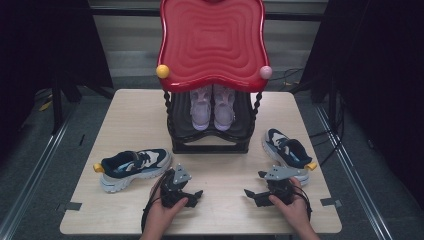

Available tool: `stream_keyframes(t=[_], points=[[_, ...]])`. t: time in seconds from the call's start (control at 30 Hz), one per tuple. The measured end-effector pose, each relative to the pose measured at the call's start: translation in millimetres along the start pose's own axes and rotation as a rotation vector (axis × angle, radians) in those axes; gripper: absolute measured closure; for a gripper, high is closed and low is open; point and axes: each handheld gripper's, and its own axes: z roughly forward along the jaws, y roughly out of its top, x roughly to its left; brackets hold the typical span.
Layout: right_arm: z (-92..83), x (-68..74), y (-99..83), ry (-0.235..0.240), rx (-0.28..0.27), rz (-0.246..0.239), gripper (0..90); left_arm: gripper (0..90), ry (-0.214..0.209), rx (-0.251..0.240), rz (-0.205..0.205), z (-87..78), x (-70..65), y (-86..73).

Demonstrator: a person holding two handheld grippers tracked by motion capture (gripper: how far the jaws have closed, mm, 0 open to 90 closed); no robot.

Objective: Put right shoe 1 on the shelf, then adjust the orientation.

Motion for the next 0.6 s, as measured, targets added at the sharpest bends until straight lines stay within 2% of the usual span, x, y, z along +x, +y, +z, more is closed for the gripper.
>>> stream_keyframes(t=[0.3, 0.5, 0.6], points=[[3.4, 1.3, 0.9, 0.035, 0.048, -0.032, 15.0, 14.9, 0.0, 0.0, 0.001, 0.0, 0.0, 0.0], [5.4, 3.7, 1.3, 0.045, 0.071, -0.062, 15.0, 15.0, 0.0, 0.001, 0.001, -0.1, 0.0, 0.0], [5.9, 4.3, 1.4, 0.047, 0.086, -0.062, 14.9, 15.0, 0.0, 0.001, 0.001, -0.1, 0.0, 0.0]])
